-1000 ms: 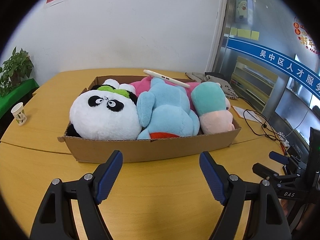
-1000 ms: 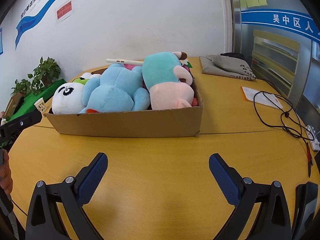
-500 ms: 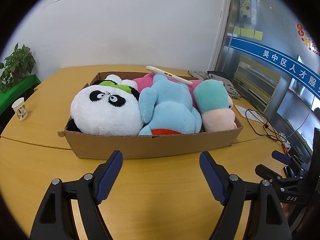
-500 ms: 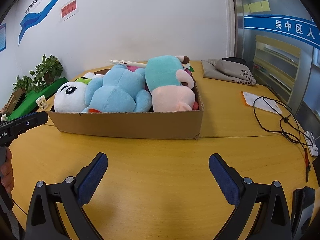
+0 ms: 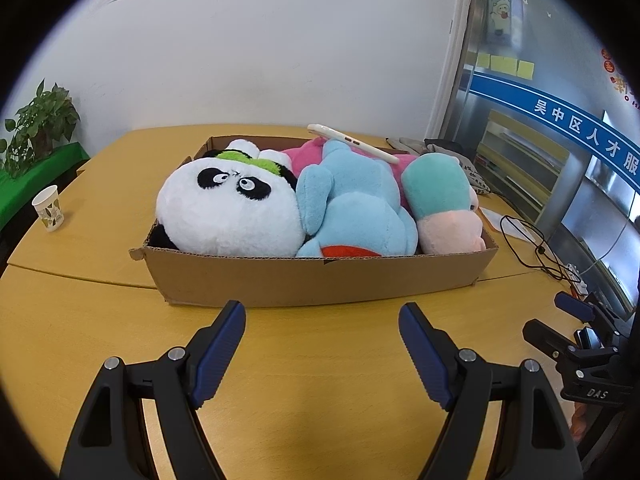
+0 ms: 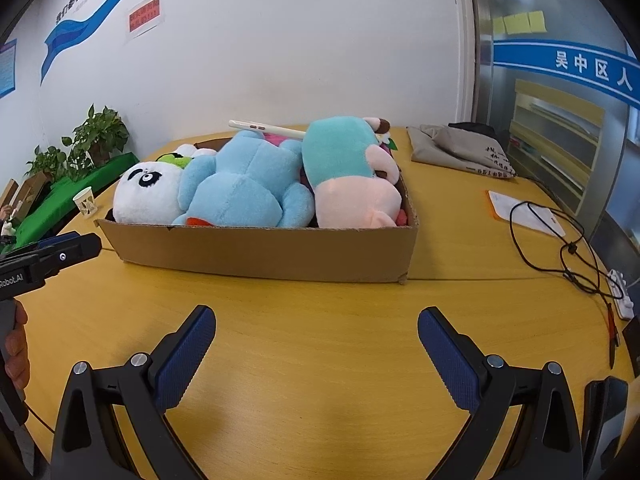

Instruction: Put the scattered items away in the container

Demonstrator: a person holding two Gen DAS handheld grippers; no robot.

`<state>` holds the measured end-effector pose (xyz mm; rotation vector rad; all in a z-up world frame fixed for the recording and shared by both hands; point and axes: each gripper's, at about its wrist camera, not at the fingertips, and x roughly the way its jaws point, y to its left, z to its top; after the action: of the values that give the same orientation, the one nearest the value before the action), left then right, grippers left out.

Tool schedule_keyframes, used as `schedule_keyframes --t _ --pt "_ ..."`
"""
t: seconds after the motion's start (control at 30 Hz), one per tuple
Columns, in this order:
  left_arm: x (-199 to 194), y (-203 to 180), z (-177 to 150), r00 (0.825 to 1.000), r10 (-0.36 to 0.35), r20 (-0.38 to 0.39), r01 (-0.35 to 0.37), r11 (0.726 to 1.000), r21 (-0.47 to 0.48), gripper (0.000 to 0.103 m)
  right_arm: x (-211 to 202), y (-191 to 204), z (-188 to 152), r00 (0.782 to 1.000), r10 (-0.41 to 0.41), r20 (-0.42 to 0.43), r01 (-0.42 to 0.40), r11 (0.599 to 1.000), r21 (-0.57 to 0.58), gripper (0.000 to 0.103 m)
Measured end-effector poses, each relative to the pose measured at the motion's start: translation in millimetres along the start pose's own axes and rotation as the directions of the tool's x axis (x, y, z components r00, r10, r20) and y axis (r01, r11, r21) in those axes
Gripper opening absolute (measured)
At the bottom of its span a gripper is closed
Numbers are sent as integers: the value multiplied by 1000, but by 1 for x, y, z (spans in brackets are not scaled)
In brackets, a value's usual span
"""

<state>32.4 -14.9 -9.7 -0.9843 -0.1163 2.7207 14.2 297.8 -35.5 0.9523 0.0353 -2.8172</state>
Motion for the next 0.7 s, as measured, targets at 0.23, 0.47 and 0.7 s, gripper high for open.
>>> schedule_keyframes --t 0.23,0.47,0.7 --pt "4 0 1 1000 11 -4 -11 1000 6 79 1 8 -3 1000 12 -14 -13 1000 -26 103" --pt "4 0 0 1000 13 -7 -13 1000 7 79 1 11 -2 1000 6 -12 -7 1000 -30 103" --pt "1 -2 -1 1000 20 -4 -20 1000 14 79 2 14 -4 1000 16 -20 -17 1000 -26 103"
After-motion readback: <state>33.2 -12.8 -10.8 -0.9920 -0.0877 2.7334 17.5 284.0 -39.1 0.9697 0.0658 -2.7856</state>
